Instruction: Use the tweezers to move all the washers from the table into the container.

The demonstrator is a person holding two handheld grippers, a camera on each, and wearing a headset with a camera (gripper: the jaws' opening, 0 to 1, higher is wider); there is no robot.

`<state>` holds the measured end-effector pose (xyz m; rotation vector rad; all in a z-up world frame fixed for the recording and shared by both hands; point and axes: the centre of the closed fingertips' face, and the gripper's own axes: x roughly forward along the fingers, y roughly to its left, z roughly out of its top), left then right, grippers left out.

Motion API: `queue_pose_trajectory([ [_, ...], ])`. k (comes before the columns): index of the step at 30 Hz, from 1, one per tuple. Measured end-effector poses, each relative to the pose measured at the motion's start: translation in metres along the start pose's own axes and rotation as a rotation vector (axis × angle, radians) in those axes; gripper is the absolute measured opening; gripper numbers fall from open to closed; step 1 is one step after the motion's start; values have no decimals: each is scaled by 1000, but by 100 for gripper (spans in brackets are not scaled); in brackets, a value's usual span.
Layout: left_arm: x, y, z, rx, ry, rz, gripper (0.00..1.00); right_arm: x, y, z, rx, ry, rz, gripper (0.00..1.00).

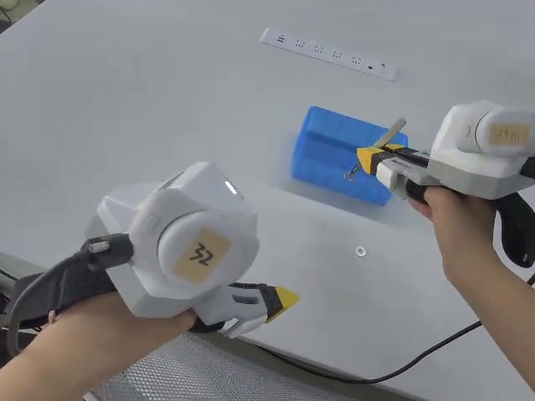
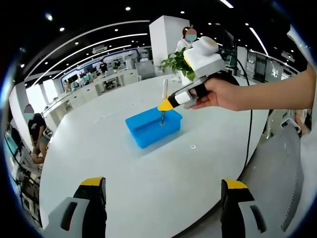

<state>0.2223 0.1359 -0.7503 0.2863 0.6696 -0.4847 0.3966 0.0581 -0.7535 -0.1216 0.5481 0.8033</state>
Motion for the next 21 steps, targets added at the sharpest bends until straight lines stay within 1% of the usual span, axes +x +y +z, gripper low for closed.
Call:
queue_pose_trajectory([
  [2, 0, 0, -1, 0, 2, 1, 99, 6, -5, 1, -8, -2, -11, 3],
  [4, 0, 1, -1, 0, 2, 2, 99, 9, -10, 1, -12, 2, -23, 3],
  [6, -1, 1, -2, -1, 4, 1, 99, 14, -15, 0, -12, 3, -32, 3],
  [9, -1, 3, -3, -4, 6, 5, 99, 25, -22, -5, -8, 19, -42, 3],
  [12, -1, 4, -4, -6, 9, 8, 99, 31, -26, -10, -4, 30, -45, 3],
  [14, -2, 5, -5, -6, 10, 9, 99, 38, -28, -17, -12, 49, -51, 3],
  [18, -2, 3, -3, -3, -2, -1, 99, 44, -31, -23, -19, 71, -55, 3],
  [20, -2, 3, -4, 1, 1, 1, 99, 50, -33, -29, -19, 89, -54, 4],
  [21, -2, 3, -5, 4, 6, 1, 99, 49, -32, -29, -22, 90, -54, 4],
])
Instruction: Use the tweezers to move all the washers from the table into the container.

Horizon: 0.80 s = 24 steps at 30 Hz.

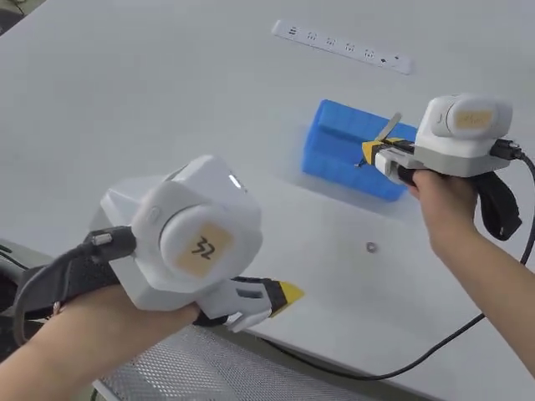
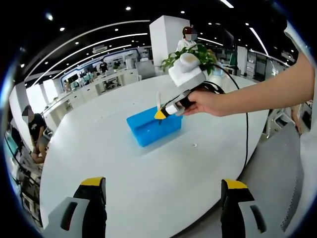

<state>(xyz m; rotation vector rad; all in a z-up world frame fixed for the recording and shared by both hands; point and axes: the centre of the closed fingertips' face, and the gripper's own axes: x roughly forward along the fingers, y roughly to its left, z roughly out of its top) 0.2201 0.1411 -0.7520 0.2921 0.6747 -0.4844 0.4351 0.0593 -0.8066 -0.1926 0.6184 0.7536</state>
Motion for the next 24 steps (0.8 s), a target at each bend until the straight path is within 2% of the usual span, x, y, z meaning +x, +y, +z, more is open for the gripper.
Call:
queue_pose_trajectory([
  [7, 1, 1, -2, 6, 8, 1, 99, 5, 3, -2, -11, 17, 1, 4],
  [12, 1, 2, -1, 7, 9, 4, 99, 5, -1, -8, -28, 35, -6, 4],
  [24, 0, 2, 0, 13, 11, 6, 99, 2, -2, -6, -47, 12, 3, 4],
])
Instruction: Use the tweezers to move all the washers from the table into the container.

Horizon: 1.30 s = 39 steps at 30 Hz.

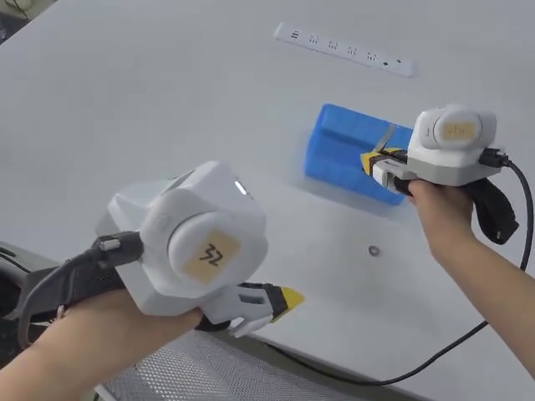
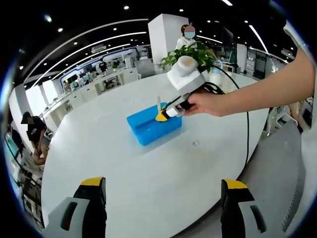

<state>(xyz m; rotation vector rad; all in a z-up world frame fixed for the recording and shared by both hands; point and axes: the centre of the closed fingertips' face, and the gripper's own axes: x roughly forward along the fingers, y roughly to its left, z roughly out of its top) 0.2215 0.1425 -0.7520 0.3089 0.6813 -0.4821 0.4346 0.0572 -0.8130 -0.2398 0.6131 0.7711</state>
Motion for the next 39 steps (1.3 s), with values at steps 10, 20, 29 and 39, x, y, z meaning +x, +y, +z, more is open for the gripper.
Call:
queue_pose_trajectory([
  [10, -1, -2, 4, 5, -8, -3, 99, -23, 1, 15, 19, -61, 12, 4],
  [20, 0, -6, 3, 6, -8, -10, 99, -77, 17, 27, 19, -159, 54, 4],
  [29, 3, -8, 5, -5, -19, -13, 99, -102, 36, 8, 21, -136, 98, 4],
  [39, 1, -7, 5, -14, -27, -6, 99, -106, 44, -23, 27, -79, 102, 4],
])
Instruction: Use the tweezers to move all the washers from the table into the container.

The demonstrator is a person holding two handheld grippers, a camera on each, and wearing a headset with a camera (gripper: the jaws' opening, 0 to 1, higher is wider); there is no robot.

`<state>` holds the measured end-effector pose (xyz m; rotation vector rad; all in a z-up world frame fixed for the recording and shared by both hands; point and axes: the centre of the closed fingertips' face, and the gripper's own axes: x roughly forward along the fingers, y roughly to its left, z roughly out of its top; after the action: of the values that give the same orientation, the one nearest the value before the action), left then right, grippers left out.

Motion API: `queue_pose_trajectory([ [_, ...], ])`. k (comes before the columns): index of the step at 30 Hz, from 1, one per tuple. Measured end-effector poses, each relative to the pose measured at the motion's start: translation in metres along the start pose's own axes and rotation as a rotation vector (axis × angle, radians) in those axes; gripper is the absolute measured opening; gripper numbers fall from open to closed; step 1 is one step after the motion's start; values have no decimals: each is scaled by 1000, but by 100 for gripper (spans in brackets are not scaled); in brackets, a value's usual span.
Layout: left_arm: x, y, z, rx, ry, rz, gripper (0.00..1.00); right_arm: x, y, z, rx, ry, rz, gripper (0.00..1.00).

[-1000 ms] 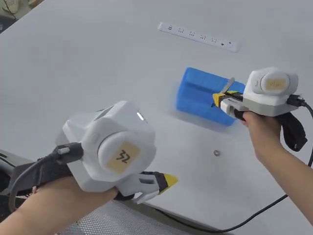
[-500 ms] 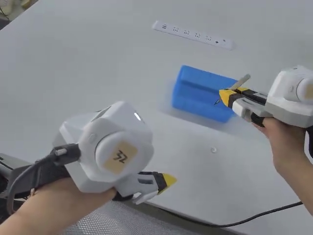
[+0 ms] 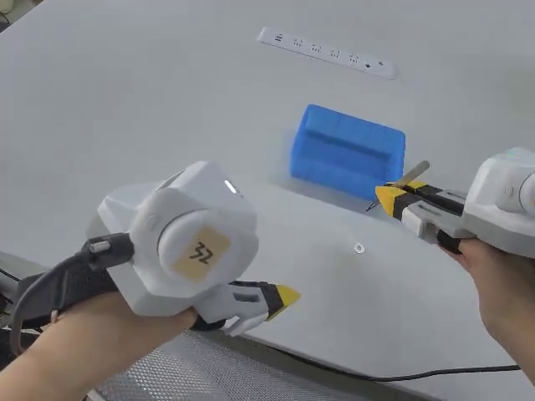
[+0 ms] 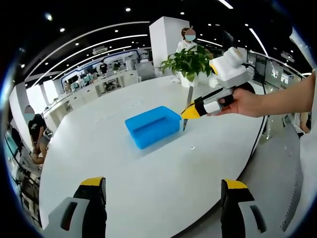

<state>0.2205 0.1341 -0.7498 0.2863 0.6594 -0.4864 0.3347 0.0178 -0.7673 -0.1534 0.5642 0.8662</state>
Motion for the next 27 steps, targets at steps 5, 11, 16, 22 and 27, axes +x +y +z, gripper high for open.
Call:
queue_pose_trajectory([
  [5, -1, -1, -2, 0, -2, -2, 99, 1, 6, -16, 20, 27, -6, 4],
  [11, -1, -2, -2, 8, 1, -2, 99, 5, 7, -39, 14, 79, -18, 4],
  [16, -2, -2, -4, 6, 4, 0, 99, 8, 3, -46, 13, 93, -38, 4],
  [22, -2, -2, -3, 3, 4, -2, 99, 10, 1, -51, 13, 102, -43, 4],
  [27, -1, -2, -3, 5, 5, 0, 99, 11, 1, -51, 15, 105, -38, 4],
])
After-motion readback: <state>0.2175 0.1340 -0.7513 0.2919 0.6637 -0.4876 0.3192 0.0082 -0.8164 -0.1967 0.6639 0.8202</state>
